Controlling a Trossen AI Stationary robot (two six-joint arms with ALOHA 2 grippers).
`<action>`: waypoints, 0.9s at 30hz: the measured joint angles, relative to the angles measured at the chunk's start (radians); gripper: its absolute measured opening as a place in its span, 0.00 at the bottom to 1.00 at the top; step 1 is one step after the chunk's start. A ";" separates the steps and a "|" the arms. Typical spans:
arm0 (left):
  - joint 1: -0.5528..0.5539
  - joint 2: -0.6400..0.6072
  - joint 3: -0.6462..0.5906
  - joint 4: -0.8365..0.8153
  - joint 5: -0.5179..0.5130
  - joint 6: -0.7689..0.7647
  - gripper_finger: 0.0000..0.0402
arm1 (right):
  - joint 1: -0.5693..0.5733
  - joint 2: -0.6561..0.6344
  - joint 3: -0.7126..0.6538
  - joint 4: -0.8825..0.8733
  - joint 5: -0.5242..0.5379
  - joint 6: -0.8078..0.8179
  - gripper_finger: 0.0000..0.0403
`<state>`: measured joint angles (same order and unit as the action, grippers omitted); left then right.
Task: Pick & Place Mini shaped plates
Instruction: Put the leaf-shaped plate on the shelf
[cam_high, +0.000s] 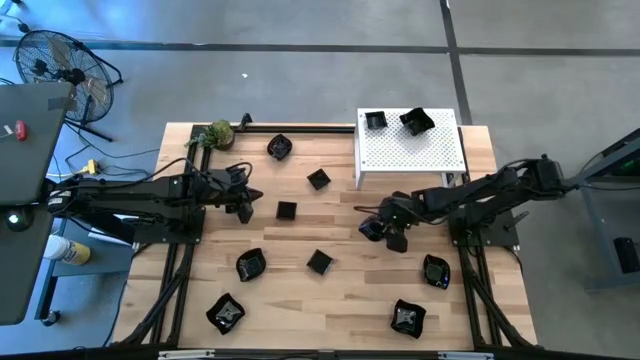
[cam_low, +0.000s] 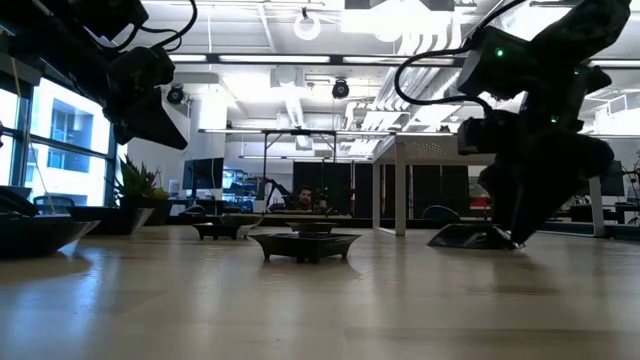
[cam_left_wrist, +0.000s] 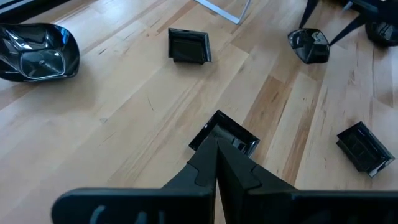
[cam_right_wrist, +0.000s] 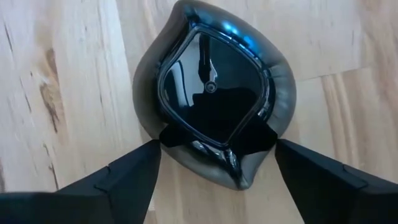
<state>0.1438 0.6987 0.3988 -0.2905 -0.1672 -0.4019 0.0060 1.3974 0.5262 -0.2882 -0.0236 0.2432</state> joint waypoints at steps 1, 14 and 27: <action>0.000 0.000 0.000 0.000 0.000 0.000 0.00 | 0.000 0.000 0.000 0.002 0.001 0.008 0.76; 0.000 0.000 0.000 0.000 -0.001 0.000 0.00 | 0.001 -0.023 -0.004 0.019 -0.056 0.099 0.53; 0.000 0.000 0.000 0.000 -0.002 0.000 0.00 | 0.001 -0.023 -0.004 0.043 -0.068 0.180 0.15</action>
<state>0.1436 0.6987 0.3988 -0.2901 -0.1688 -0.4015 0.0074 1.3743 0.5224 -0.2453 -0.0917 0.4229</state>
